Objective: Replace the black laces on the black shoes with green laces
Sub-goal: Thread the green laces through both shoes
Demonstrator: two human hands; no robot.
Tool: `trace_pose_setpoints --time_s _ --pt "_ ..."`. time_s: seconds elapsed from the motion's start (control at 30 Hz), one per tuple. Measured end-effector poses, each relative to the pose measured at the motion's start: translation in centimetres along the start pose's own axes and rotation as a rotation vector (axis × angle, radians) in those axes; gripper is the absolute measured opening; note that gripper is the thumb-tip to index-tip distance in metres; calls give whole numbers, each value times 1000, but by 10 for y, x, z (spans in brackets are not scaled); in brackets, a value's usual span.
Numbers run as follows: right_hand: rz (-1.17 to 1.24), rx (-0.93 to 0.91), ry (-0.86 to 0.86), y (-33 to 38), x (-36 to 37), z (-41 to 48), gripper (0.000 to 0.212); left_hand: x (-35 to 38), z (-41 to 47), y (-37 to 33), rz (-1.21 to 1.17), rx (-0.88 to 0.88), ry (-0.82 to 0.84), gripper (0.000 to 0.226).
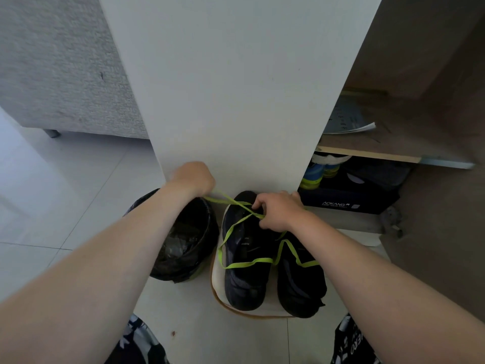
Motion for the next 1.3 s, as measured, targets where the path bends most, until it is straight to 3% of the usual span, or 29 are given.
trace_pose_setpoints --time_s 0.1,0.17,0.27,0.37,0.43,0.57,0.63,0.73,0.8,0.83,0.9,1.0,1.03,1.07,1.13,1.23,1.3 --pt "28 4 5 -2 2 2 44 -27 -1 31 -123 -156 -225 32" --pt "5 0 15 -2 3 2 44 -32 1 35 -217 -119 -273 31" --pt "-64 -25 4 1 3 2 38 -27 -2 28 -466 -31 -156 34" --pt "-73 -45 -119 7 -10 3 14 -16 -4 28 -759 -72 45 27" --pt "-1 -20 -156 5 -13 3 16 -10 -9 25 -774 -50 163 24" --pt "363 160 -265 -16 -25 5 20 -12 -12 22 -360 42 206 24" --pt "664 258 -316 -25 -36 2 25 -9 -14 24 -194 29 251 22" --pt "1396 132 -219 -19 -48 -4 45 2 -20 36 -113 -133 355 24" --pt "1593 9 -85 -13 -53 -10 59 15 -26 43 -92 -243 458 26" --pt "1493 14 -18 -14 -51 -13 64 21 -28 44 -64 -258 496 22" --pt "971 51 89 -17 -47 -18 67 24 -26 37 105 -160 516 21" --pt "218 -21 252 -14 -39 -26 34 28 -29 2 132 97 395 40" --pt "106 -36 304 -13 -36 -27 18 30 -30 -13 62 162 354 40" --pt "7 -28 344 -13 -32 -29 14 32 -30 -26 -23 228 305 40" --pt "-220 25 393 -14 -30 -30 25 39 -30 -45 -134 294 261 39" --pt "-596 105 390 -18 -30 -24 15 58 -29 -59 -46 324 275 44" --pt "-623 109 325 -13 -32 -19 23 69 -28 -62 63 331 257 44"
Point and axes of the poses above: each hand's wrist, its own z-axis towards the middle knuckle, its own x-axis out of the palm, y = z × x, the point moved 7 cm from there along z, towards the middle knuckle, and after that the axes turned 10 degrees about -z, right-handed, at the moved point
